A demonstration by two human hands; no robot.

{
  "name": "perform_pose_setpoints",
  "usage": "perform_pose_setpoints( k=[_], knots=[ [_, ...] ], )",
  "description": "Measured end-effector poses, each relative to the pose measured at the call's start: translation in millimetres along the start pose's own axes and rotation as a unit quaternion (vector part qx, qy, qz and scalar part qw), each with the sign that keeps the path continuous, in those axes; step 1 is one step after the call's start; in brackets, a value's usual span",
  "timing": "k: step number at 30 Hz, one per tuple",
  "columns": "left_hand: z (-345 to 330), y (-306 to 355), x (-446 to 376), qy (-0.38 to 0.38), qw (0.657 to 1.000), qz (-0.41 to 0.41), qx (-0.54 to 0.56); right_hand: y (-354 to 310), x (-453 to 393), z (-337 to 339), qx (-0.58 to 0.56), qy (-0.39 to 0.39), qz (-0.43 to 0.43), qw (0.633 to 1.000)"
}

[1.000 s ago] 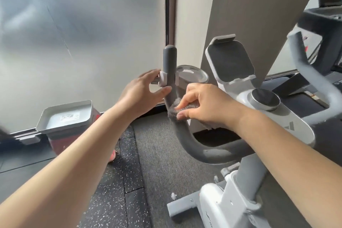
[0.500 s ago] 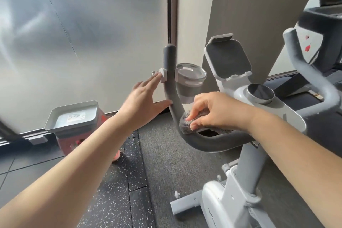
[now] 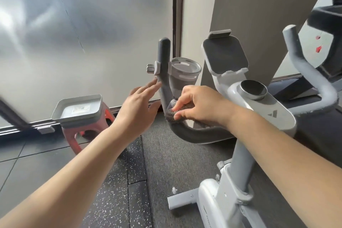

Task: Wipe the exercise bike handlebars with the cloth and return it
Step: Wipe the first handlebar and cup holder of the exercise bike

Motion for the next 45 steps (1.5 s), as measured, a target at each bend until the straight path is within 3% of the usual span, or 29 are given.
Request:
perform_pose_setpoints(
  k=[6,11,16,21,25,30,32,36,42,45],
  knots=[
    [-9.4,22.6,19.1,0.022,0.999,0.041,0.000,29.6,34.7,19.7,0.025,-0.148,0.058,0.987],
    [-12.6,42.5,35.8,0.026,0.997,0.068,-0.023,30.8,37.8,16.0,-0.047,-0.103,0.107,0.988],
    [-16.7,61.0,47.6,0.011,0.992,0.096,-0.079,41.8,36.9,17.9,0.002,-0.111,0.142,0.984],
    [-20.9,69.7,53.4,-0.013,0.988,0.124,-0.090,72.6,44.3,47.6,0.045,-0.164,0.120,0.978],
    [-21.9,73.9,54.8,-0.016,0.988,0.127,-0.091,99.8,48.2,74.8,0.088,-0.159,0.073,0.981],
    [-23.0,74.6,54.9,-0.023,0.987,0.130,-0.091,103.8,52.7,71.5,0.023,-0.140,0.048,0.989],
    [-23.2,74.7,54.9,-0.023,0.987,0.128,-0.092,89.2,55.7,55.7,-0.004,-0.117,0.087,0.989],
    [-22.3,77.5,54.5,-0.018,0.988,0.126,-0.092,67.3,58.6,31.7,0.058,-0.079,0.194,0.976],
    [-22.4,79.8,53.1,-0.022,0.988,0.132,-0.079,111.6,65.7,78.8,0.094,-0.119,0.050,0.987],
    [-21.6,78.4,52.7,-0.019,0.988,0.133,-0.082,109.6,66.6,77.9,0.086,-0.108,0.042,0.990]
  ],
)
Point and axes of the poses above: each hand's wrist, its own x-axis away from the middle knuckle, its own z-axis out of the back of the hand, y = z × x, the point moved 4 cm from there along -x, towards the middle knuckle, and after that the axes turned 5 degrees about -z, right-handed, at the moved point
